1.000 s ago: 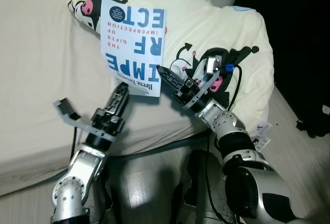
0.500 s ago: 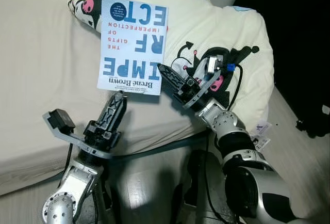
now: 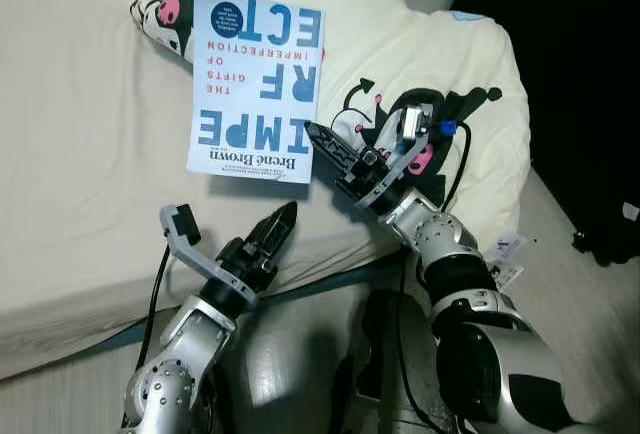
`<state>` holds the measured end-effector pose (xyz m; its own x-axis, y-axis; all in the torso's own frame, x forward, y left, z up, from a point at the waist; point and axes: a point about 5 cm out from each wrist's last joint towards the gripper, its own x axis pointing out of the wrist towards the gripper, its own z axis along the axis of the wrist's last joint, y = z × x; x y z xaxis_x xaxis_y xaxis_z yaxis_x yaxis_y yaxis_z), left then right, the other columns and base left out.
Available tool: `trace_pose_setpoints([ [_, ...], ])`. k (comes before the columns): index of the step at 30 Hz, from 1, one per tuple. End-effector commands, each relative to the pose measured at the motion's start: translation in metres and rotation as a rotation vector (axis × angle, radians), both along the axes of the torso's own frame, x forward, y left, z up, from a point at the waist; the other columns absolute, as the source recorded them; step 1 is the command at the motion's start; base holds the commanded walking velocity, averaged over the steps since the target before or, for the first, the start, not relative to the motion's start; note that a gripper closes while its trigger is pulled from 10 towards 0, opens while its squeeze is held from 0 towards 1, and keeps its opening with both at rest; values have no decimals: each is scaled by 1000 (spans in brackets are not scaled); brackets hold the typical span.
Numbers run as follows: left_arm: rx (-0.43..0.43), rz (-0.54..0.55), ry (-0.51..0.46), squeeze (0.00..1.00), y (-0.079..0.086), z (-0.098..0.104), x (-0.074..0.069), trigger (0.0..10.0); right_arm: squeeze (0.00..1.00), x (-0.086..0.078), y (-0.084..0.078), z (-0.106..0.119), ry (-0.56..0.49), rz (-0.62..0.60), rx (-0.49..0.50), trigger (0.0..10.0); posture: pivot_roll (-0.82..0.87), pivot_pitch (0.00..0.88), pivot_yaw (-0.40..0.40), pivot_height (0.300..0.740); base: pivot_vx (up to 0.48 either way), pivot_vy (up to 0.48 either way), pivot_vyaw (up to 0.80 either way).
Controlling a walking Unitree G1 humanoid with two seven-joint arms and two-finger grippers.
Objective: Clean up the room
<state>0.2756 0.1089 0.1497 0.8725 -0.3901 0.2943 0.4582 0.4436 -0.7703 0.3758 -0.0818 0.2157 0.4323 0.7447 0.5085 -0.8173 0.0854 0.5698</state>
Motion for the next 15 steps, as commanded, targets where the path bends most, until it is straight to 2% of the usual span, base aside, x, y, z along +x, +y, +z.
trace_pose_setpoints([
  [1, -220, 1, 86, 0, -38, -7, -5, 10000, 0, -8, 18, 11, -68, 128, 37, 0, 96, 366, -78, 520, 0, 0, 0],
  [2, -220, 1, 86, 0, -38, -7, -5, 10000, 0, -8, 18, 11, -68, 128, 37, 0, 96, 366, -78, 520, 0, 0, 0],
  [4, -292, 10, 74, 0, -38, -2, -2, 10000, 0, -9, 19, 11, -69, 133, 37, 0, 93, 367, -78, 520, 0, 0, 0],
  [5, -292, 10, 74, 0, -38, -2, -2, 10000, 0, -9, 19, 11, -69, 133, 37, 0, 93, 367, -78, 520, 0, 0, 0],
  [7, -391, 5, 46, 0, -36, 5, 1, 10000, 0, -9, 20, 10, -68, 136, 35, 0, 90, 370, -81, 520, 0, 0, 0],
  [8, -391, 5, 46, 0, -36, 5, 1, 10000, 0, -9, 20, 10, -68, 136, 35, 0, 90, 370, -81, 520, 0, 0, 0],
  [9, -473, -33, -24, 0, -36, 18, 2, 10000, 0, -9, 20, 10, -67, 140, 33, 0, 88, 371, -81, 520, 0, 0, 0],
  [15, -539, -92, -123, 0, -37, 37, 3, 10000, 0, -10, 21, 10, -66, 143, 31, 0, 86, 374, -82, 520, 0, 0, 0],
])
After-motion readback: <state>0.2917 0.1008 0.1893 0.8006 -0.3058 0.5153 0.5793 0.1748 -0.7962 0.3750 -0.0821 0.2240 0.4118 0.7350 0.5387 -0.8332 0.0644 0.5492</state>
